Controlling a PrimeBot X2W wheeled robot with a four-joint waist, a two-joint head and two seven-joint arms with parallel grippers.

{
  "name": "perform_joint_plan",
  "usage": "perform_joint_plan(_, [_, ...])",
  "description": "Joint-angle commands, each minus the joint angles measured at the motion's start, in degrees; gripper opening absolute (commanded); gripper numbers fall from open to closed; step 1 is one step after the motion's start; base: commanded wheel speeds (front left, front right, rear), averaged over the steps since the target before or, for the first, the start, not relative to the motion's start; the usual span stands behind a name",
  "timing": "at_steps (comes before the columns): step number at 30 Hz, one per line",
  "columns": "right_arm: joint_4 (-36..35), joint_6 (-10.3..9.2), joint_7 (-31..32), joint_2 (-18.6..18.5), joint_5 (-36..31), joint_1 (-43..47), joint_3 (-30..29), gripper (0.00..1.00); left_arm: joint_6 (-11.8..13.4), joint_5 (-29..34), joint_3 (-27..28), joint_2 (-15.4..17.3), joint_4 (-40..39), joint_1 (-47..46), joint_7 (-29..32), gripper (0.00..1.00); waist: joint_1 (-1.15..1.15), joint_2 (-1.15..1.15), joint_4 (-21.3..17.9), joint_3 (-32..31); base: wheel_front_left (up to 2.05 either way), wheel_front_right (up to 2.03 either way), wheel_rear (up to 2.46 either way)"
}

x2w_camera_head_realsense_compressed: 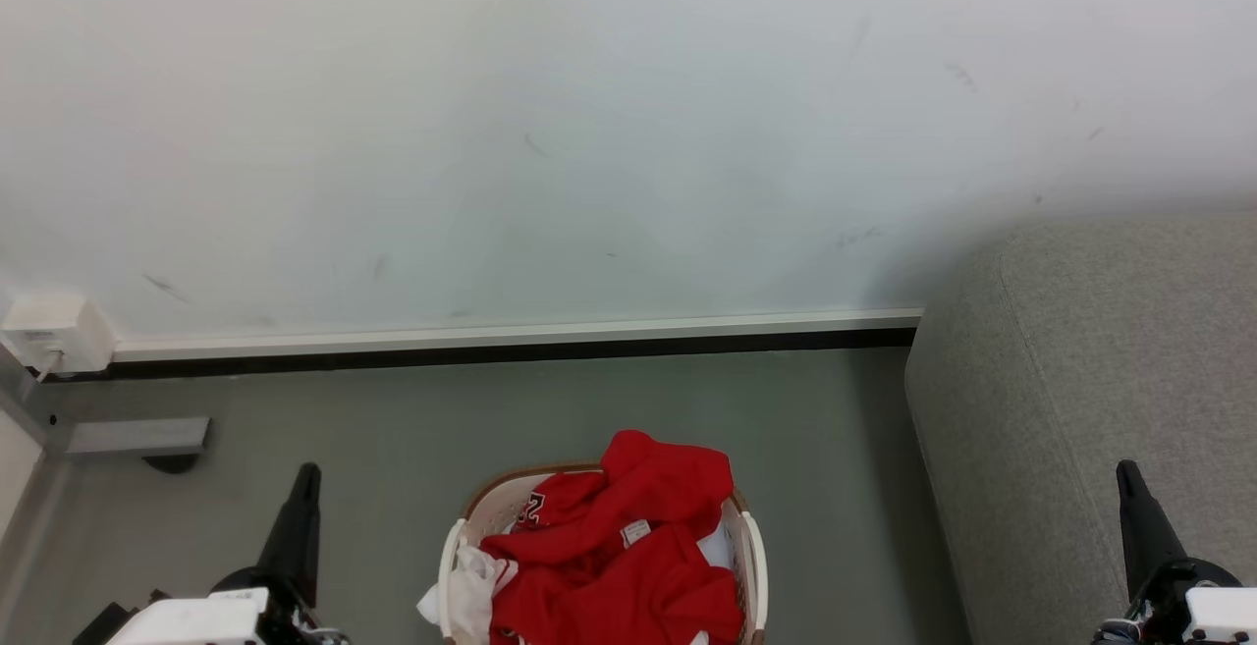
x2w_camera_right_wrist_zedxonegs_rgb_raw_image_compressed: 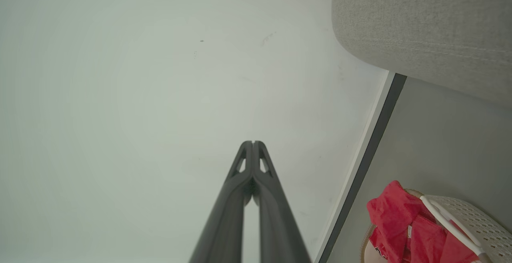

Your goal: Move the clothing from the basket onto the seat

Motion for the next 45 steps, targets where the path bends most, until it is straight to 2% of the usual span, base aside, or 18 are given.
perform_joint_plan(1, [-0.2,-0.13,0.1,0.0,-0.3,-0.7,-0.1,0.0,-0.3,-0.8,0.0,0.4,-0.2,-0.4,0.2,0.0,0.0,0.0,0.0,0.0,0.0,0.0,0.0])
perform_joint_plan(11, [-0.2,-0.13,0.1,0.0,-0.3,-0.7,-0.1,0.0,-0.3,-0.8,0.0,0.4,-0.2,-0.4,0.2,0.0,0.0,0.0,0.0,0.0,0.0,0.0,0.0])
perform_joint_plan(12, [0.0,0.0,0.0,0.0,0.0,0.0,0.0,1.0,0.0,0.0,0.0,0.0,0.0,0.0,0.0,1.0,0.0,0.0,0.0,0.0,0.0,0.0,0.0])
perform_joint_plan(23, [0.4,-0.01,-2.3,0.4,-0.8,1.0,2.3,1.0,0.1,0.9,-0.9,-0.4,0.7,1.1,-2.2,1.0,0.0,0.0,0.1,0.0,0.0,0.0,0.0])
perform_joint_plan(30, [-1.0,-0.01,-4.2,0.4,-4.5,0.5,4.2,1.0,0.1,4.6,-1.3,0.0,-0.6,0.9,-4.2,1.0,0.0,0.0,0.3,-0.2,0.0,0.0,0.0])
perform_joint_plan(35, [-2.5,-0.02,-5.5,0.2,-9.0,0.3,4.9,1.0,0.1,9.7,-1.2,0.0,-2.6,0.9,-5.5,1.0,0.0,0.0,0.4,-0.4,0.0,0.0,0.0])
perform_joint_plan(45, [-4.1,-0.03,-7.9,-0.9,-21.6,0.4,7.5,1.0,0.0,24.5,-1.1,-0.1,-4.2,1.6,-7.8,1.0,0.0,0.0,0.4,-0.6,0.0,0.0,0.0])
